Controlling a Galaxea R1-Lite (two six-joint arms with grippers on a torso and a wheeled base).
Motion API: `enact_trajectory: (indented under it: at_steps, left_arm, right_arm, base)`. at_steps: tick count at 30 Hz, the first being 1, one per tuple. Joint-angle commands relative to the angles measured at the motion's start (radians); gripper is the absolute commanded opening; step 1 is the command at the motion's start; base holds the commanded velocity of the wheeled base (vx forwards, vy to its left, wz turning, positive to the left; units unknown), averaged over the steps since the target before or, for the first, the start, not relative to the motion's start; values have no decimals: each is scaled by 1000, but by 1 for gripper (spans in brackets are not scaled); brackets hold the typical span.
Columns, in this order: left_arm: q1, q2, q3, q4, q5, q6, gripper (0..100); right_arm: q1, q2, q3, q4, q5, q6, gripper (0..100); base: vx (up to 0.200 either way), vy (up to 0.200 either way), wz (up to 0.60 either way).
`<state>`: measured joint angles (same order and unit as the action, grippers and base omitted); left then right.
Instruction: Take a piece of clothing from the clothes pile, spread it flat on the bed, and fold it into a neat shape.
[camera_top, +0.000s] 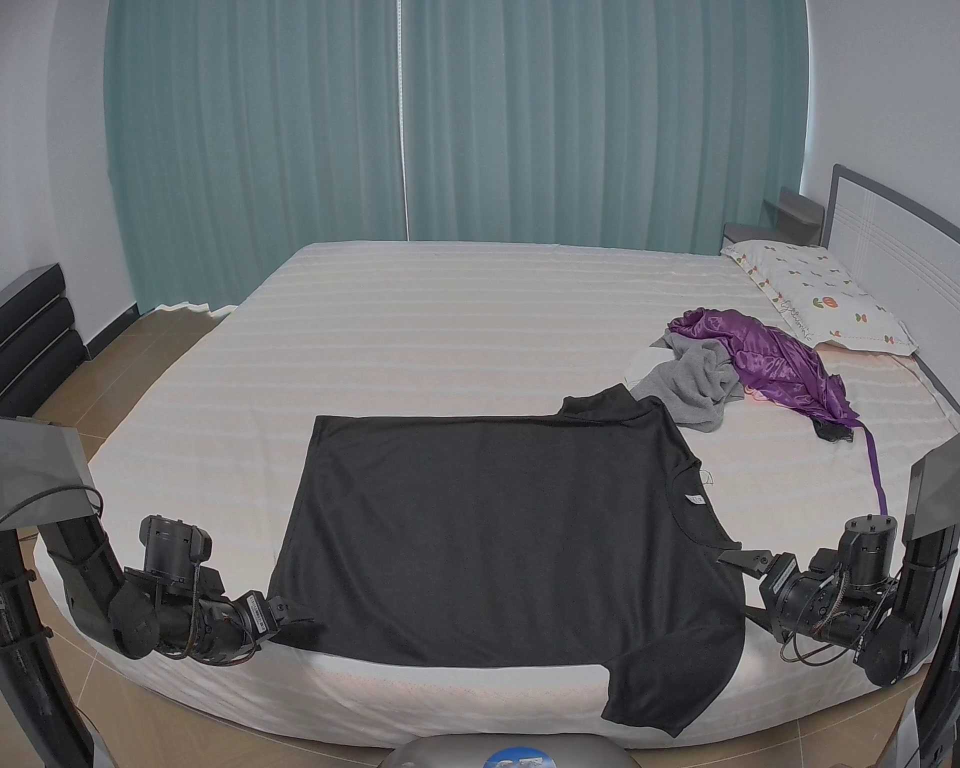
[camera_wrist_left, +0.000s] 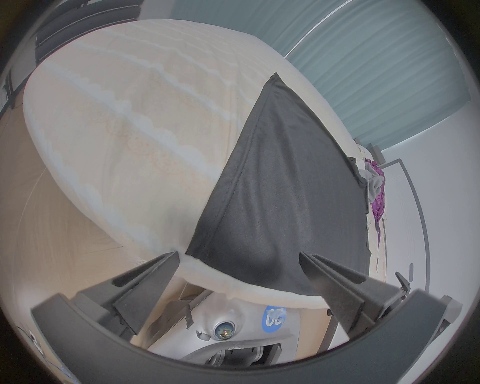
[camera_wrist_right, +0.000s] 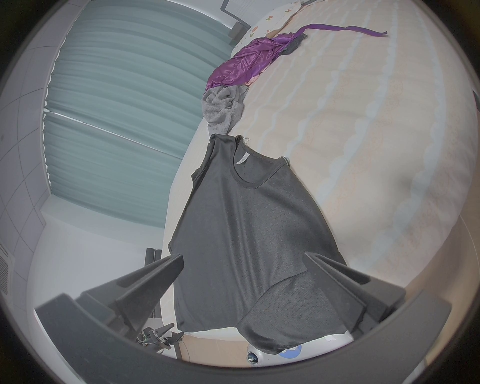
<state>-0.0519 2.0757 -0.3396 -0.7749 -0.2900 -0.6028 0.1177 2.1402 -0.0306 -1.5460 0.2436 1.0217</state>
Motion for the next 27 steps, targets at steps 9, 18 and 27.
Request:
enact_trajectory:
  at_steps: [9,18,27]
  left_arm:
    - [4,15,-67,5,-5,-77,100]
    - [4,10,-45,8,-3,-75,0]
    - [12,-3,-6,6,8,-63,0]
  right_arm:
    - [2,3,0,0,0,0,100]
    - [2,3,0,0,0,1,100]
    - [2,17,0,-2,-1,-3,100]
  base:
    - [0,0,0]
    - [0,0,0]
    - [0,0,0]
